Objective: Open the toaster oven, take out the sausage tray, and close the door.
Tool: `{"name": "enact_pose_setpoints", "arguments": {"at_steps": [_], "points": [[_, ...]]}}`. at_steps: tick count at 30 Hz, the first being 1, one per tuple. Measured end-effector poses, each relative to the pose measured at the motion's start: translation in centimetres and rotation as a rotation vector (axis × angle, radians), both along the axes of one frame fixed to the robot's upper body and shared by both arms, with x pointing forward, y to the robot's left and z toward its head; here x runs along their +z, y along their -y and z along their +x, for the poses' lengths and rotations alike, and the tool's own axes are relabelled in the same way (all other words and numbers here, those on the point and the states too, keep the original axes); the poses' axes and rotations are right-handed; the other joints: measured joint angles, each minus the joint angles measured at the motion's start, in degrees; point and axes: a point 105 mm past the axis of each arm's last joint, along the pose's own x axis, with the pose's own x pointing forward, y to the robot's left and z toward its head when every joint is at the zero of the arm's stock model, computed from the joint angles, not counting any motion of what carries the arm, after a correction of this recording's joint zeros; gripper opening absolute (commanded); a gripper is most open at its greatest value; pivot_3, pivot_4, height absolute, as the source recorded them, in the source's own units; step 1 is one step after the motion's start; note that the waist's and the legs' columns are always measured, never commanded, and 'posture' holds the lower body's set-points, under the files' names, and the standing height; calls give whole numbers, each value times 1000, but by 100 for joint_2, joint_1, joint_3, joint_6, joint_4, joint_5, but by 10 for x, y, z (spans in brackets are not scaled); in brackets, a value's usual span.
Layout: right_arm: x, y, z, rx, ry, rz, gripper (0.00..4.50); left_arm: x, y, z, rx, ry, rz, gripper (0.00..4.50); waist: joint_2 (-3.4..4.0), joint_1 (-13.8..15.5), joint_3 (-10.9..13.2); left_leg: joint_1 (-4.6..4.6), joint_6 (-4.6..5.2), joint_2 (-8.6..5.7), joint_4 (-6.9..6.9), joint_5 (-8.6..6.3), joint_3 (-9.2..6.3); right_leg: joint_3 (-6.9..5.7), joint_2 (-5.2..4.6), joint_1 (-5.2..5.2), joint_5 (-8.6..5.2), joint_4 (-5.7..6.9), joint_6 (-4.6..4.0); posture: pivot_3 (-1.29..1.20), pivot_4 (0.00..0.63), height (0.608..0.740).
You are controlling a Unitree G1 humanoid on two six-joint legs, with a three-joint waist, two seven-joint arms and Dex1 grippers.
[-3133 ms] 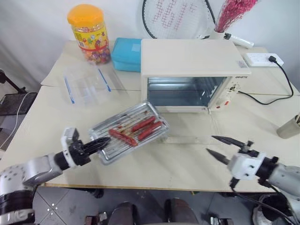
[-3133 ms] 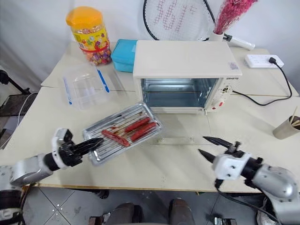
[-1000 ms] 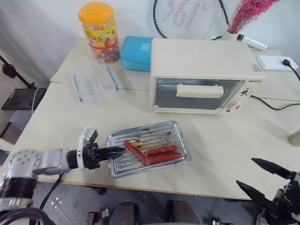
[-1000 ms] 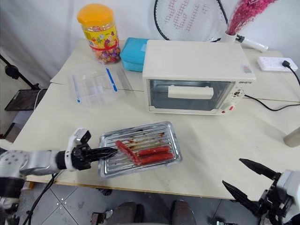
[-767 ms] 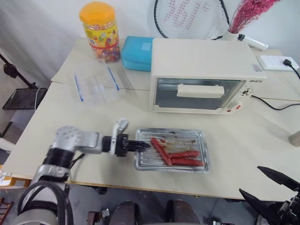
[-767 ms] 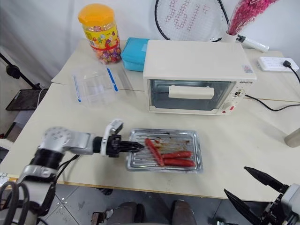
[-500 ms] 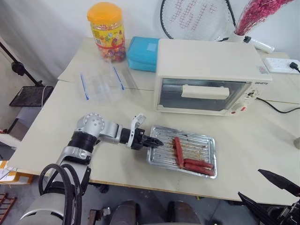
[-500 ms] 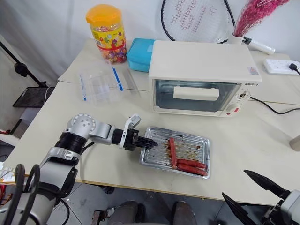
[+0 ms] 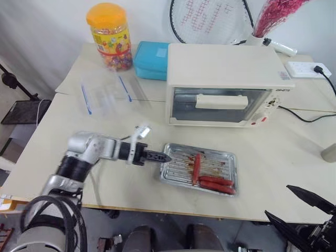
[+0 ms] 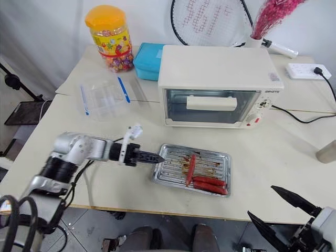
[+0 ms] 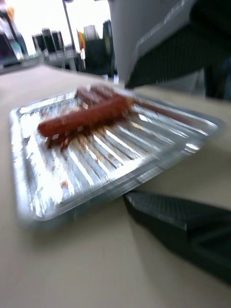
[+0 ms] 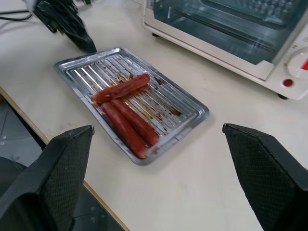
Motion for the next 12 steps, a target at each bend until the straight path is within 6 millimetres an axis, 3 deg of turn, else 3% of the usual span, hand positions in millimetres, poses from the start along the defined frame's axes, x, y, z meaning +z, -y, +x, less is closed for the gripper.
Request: {"name": "enact_pose_setpoints", "arguments": {"at_steps": [6, 9, 12], "points": [[1, 9, 13, 51, -11, -30, 4500, -2, -76, -12, -81, 364, 128, 4471, 4, -1, 2, -14, 17, 5, -22, 6, -5, 3, -31, -23, 3, -6, -22, 0, 150, 740], [4, 12, 19, 100, -19, -51, 4500, 4, -92, -20, -171, 634, 154, 4471, 3, 40, 3, -35, 38, -2, -20, -4, -17, -11, -47, -36, 3, -11, -22, 0, 150, 740], [9, 14, 26, 139, -8, -69, 4500, 10, -101, -28, -249, 771, 180, 4471, 3, 96, 3, -65, 57, -6, 2, -13, -20, -27, -49, -55, 4, -5, -21, 0, 150, 740]]}}
